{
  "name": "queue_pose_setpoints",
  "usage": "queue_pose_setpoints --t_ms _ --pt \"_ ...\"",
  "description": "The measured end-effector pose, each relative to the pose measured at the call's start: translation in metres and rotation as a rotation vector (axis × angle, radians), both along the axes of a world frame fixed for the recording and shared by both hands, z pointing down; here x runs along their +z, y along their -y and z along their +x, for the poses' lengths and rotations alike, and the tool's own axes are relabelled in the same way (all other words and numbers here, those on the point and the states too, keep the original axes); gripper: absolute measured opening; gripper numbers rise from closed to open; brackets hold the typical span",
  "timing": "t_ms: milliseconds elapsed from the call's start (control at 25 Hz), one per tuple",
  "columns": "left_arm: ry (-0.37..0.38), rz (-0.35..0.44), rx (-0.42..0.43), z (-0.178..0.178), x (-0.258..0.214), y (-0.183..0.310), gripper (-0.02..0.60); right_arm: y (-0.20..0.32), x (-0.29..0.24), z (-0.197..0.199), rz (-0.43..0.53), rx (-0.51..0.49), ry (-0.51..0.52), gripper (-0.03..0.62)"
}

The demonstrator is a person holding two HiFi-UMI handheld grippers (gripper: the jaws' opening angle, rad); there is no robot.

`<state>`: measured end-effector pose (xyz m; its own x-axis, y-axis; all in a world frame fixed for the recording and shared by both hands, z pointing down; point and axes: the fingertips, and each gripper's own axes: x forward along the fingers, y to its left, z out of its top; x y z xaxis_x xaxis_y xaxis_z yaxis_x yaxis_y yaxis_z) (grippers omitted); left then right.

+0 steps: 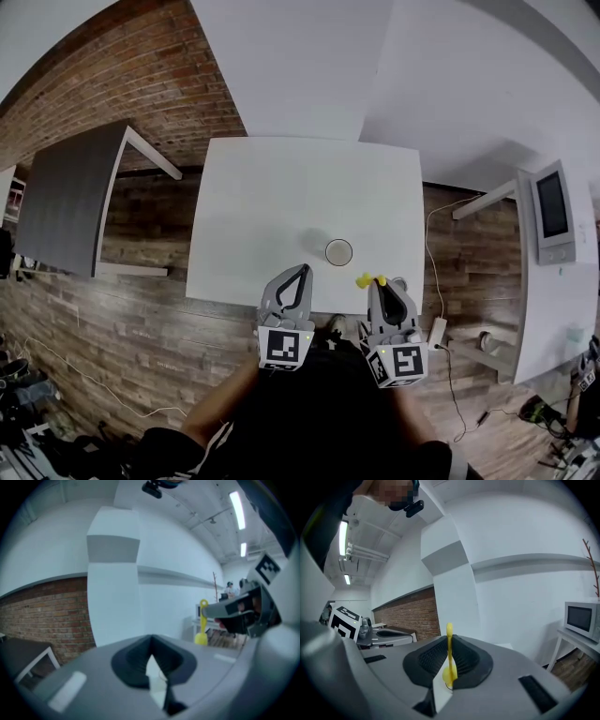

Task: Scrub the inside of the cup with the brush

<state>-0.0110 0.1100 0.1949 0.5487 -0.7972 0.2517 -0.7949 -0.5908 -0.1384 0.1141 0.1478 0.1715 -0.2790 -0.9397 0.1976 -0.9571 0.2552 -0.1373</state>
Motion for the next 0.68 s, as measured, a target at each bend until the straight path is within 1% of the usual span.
queue_pose_setpoints --t_ms 160,400,680 --pt "0.006 0.013 -0.018 0.0006 -0.0016 -0.0018 0.004 -0.0007 -0.0006 -0.0004 0.016 -0.025 -0.025 0.029" --pt "0.025 0.017 -0.017 0.0007 -0.0007 -0.0052 0.003 -0.0015 0.0013 0.0014 0.021 -0.03 -0.016 0.029" --pt "0.034 0.002 -0.009 0.0044 0.0027 -0.0055 0.005 -0.0007 0.0016 0.0002 0.022 -0.035 -0.01 0.029"
